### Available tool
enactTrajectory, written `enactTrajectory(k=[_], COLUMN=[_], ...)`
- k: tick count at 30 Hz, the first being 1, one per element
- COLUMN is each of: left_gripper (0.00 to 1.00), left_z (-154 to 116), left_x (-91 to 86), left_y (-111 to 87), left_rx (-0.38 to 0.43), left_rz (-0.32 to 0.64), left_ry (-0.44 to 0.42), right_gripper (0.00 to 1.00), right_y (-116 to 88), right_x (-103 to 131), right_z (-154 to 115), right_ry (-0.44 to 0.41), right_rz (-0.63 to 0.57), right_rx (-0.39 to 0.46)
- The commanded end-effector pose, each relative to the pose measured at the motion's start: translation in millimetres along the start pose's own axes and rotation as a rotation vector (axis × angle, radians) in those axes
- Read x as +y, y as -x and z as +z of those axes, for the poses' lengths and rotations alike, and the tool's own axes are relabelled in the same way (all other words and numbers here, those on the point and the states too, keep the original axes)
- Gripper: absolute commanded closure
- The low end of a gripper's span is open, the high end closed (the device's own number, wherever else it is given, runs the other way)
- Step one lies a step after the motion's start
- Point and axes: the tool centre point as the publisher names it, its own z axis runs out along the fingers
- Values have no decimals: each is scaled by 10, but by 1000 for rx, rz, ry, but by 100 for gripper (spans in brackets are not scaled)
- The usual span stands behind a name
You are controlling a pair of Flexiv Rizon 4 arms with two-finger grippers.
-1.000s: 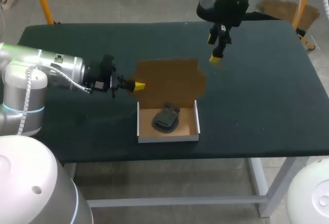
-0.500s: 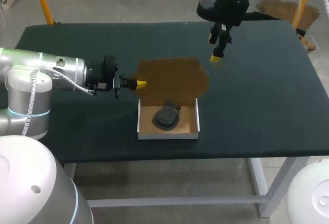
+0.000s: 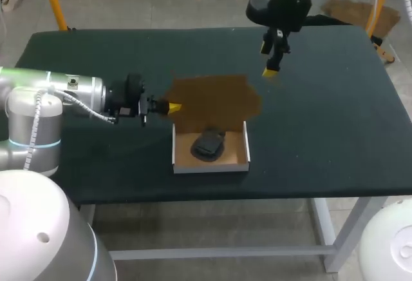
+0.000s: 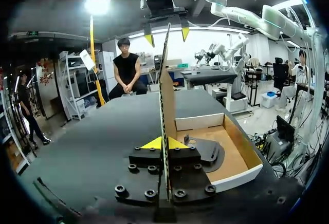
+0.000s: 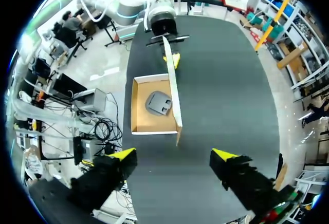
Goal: Assemble the packaging by folding the flat box into shape, placing the metal phone stand inside, and closing the box properly
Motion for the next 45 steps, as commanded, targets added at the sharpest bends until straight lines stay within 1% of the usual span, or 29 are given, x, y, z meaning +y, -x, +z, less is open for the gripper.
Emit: enactTrajectory(k=[1, 9, 13, 24, 29, 39, 45], left_gripper=[100, 100, 100, 100, 100, 100, 100], left_z=[13, 13, 19, -13, -18, -18, -18], left_x=[51, -7, -19, -12, -12, -12, -12], left_y=[22, 38, 28, 1, -1, -1, -1], left_rx=[5, 17, 42, 42, 41, 41, 41], left_rz=[4, 25, 36, 38, 38, 38, 38], left_ry=[-3, 35, 65, 66, 66, 66, 66], right_gripper=[0, 0, 0, 0, 0, 0, 1], right_y=[20, 32, 38, 43, 68, 233, 302], right_x=[15, 23, 27, 71, 136, 277, 440], right_z=[-10, -2, 6, 16, 15, -23, -3], right_ry=[-6, -5, -5, -7, -7, 14, -38], right_rz=[0, 1, 0, -7, -14, -11, 3], right_rx=[8, 9, 10, 11, 10, 7, -14])
